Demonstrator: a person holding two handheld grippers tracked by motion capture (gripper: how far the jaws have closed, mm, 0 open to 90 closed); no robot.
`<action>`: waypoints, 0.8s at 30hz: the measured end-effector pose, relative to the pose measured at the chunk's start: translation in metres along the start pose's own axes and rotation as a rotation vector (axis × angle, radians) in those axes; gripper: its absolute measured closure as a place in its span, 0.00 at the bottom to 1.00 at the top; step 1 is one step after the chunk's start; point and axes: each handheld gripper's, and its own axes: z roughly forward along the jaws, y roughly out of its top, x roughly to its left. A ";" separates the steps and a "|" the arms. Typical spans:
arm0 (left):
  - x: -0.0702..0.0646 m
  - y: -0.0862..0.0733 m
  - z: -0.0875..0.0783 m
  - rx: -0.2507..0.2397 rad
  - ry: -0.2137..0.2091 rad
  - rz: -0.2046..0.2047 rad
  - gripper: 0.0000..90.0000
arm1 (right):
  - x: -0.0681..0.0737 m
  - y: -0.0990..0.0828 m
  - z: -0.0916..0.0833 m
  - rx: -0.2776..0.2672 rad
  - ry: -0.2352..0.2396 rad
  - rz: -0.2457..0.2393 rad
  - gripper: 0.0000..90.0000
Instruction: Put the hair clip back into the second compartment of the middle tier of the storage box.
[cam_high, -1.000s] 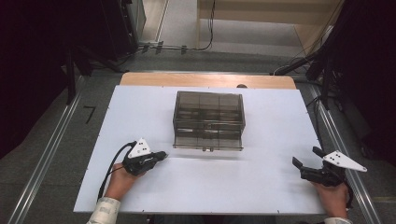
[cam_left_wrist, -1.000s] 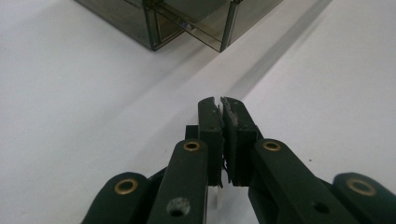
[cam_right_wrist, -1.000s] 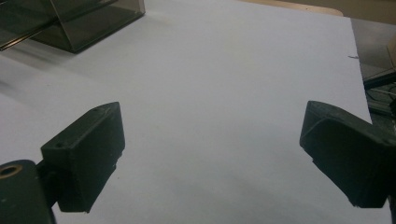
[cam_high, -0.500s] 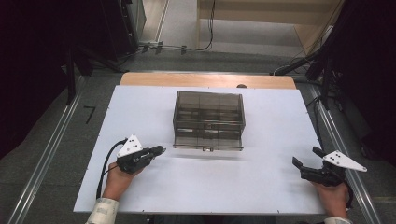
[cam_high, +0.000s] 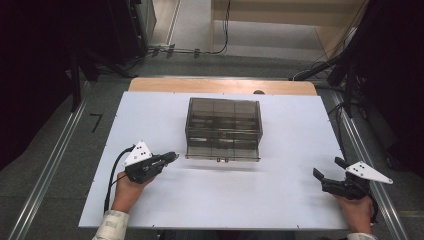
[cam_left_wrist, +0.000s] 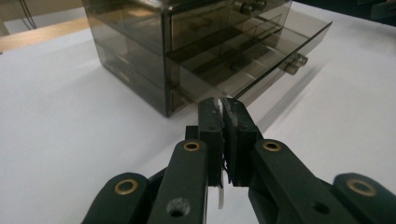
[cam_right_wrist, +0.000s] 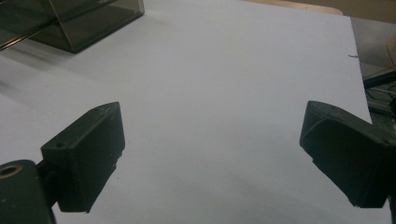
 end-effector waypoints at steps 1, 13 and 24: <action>0.000 0.002 0.001 0.002 -0.001 0.004 0.97 | 0.000 0.000 0.000 0.000 0.001 0.000 0.06; -0.005 0.016 0.010 -0.017 -0.013 0.005 0.97 | 0.000 0.000 0.000 0.001 0.002 0.000 0.06; -0.010 0.026 0.023 -0.028 -0.028 0.006 0.97 | 0.000 0.000 0.000 -0.001 0.003 -0.001 0.06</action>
